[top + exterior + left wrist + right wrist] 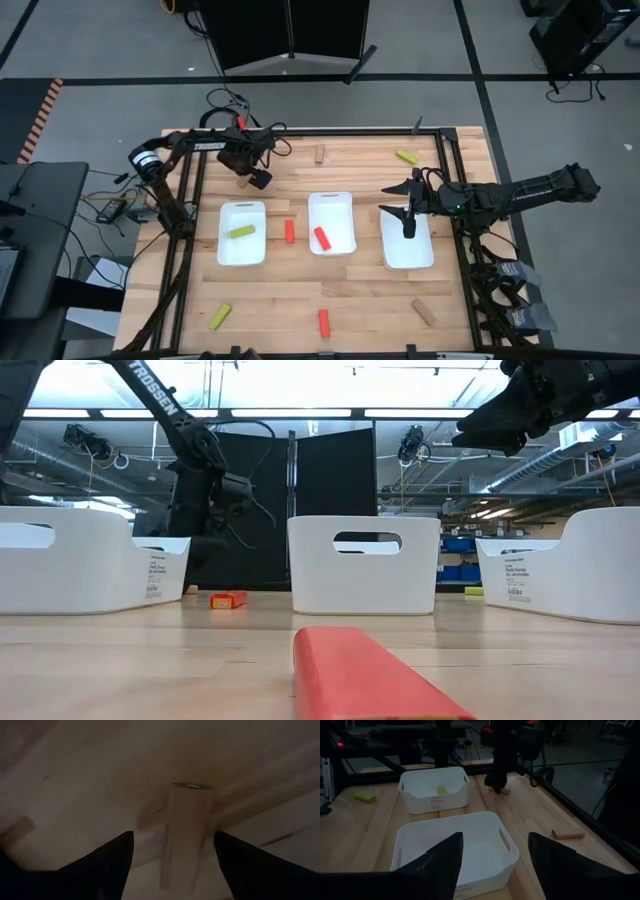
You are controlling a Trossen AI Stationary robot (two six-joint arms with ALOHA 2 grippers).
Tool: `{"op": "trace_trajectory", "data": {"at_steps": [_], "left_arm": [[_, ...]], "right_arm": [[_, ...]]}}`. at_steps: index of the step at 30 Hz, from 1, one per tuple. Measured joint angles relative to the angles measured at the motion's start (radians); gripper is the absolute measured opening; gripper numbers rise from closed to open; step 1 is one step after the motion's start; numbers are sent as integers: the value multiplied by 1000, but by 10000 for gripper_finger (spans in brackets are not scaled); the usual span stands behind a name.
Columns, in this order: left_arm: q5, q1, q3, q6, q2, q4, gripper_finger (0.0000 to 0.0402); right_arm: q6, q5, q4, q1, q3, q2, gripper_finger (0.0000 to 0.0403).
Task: Sort blocks
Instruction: Put the top left brown block into the right white bin
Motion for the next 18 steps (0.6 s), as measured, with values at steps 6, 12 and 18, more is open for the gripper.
{"op": "trace_trajectory", "data": {"at_steps": [6, 12, 18], "left_arm": [[93, 36, 3, 61, 36, 23, 229], [102, 37, 2, 113, 39, 36, 113], [95, 32, 35, 112, 34, 23, 104]], "right_arm": [[7, 0, 0, 0, 0, 0, 233], [-1, 0, 8, 0, 0, -2, 234], [-9, 0, 22, 0, 0, -3, 231]]}}
